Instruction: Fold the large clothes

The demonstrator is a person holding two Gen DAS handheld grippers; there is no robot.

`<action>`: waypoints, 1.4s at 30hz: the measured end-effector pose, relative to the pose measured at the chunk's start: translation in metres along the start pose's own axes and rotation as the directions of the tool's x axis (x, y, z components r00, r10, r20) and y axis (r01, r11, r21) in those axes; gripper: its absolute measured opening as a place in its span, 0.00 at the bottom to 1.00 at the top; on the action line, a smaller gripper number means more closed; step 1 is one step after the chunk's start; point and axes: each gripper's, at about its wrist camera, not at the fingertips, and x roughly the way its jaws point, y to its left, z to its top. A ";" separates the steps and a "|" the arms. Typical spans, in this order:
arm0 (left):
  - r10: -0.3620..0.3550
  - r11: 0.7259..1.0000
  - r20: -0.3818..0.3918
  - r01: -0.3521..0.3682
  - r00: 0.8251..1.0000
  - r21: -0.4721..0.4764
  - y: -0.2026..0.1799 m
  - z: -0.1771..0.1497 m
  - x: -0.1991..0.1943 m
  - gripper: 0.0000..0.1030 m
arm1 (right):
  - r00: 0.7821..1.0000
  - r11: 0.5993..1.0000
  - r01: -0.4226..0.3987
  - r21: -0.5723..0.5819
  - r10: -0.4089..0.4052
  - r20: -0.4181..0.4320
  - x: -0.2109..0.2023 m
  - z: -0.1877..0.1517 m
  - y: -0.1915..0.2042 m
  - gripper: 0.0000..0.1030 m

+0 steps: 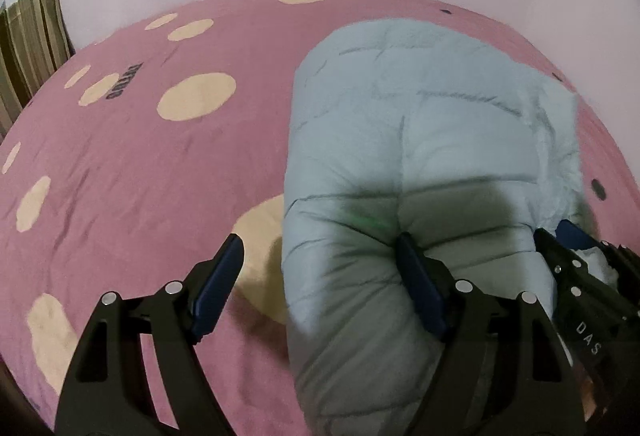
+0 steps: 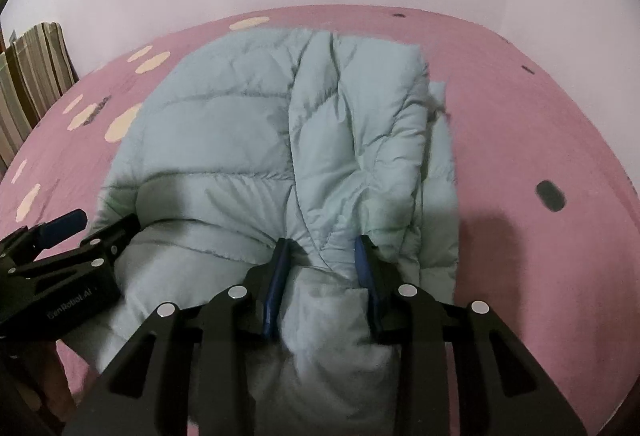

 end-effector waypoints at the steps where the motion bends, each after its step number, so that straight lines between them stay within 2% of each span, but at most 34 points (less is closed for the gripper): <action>1: -0.022 1.000 0.004 0.023 1.000 -0.017 0.002 0.005 -0.007 0.75 | 1.000 1.000 -0.011 0.010 0.011 0.013 -0.007 0.004 -0.001 0.34; 4: -0.037 0.999 0.069 0.040 0.997 -0.034 0.005 0.026 -0.027 0.75 | 0.997 1.000 -0.016 0.014 0.015 0.079 -0.029 0.028 -0.004 0.34; 6: -0.033 0.999 0.102 0.035 0.994 -0.013 0.001 0.041 -0.030 0.75 | 0.995 1.000 -0.011 0.016 0.009 0.100 -0.029 0.044 -0.006 0.34; 9: -0.019 0.999 0.099 0.021 0.995 -0.023 -0.004 0.067 -0.012 0.75 | 0.995 1.000 0.009 0.025 -0.011 0.103 -0.013 0.067 -0.009 0.34; 12: -0.001 1.000 0.062 0.002 0.998 -0.022 -0.010 0.079 0.011 0.75 | 0.997 0.999 0.028 0.028 -0.030 0.071 0.013 0.080 -0.013 0.34; 16: 0.031 0.999 0.000 -0.031 1.000 -0.015 -0.018 0.078 0.046 0.76 | 0.998 0.998 0.061 0.021 -0.061 0.020 0.042 0.078 -0.016 0.34; 22: 0.045 0.999 -0.021 -0.046 0.999 -0.017 -0.021 0.067 0.078 0.78 | 0.997 0.997 0.074 0.014 -0.073 -0.020 0.071 0.064 -0.017 0.35; 26: 0.049 0.998 -0.022 -0.050 0.999 -0.024 -0.021 0.063 0.084 0.78 | 0.998 0.998 0.060 0.034 -0.060 -0.024 0.082 0.059 -0.019 0.35; 42: 0.085 0.996 0.009 -0.085 0.996 -0.015 -0.024 0.058 0.087 0.79 | 0.995 0.995 0.102 0.014 -0.102 0.002 0.084 0.050 -0.011 0.35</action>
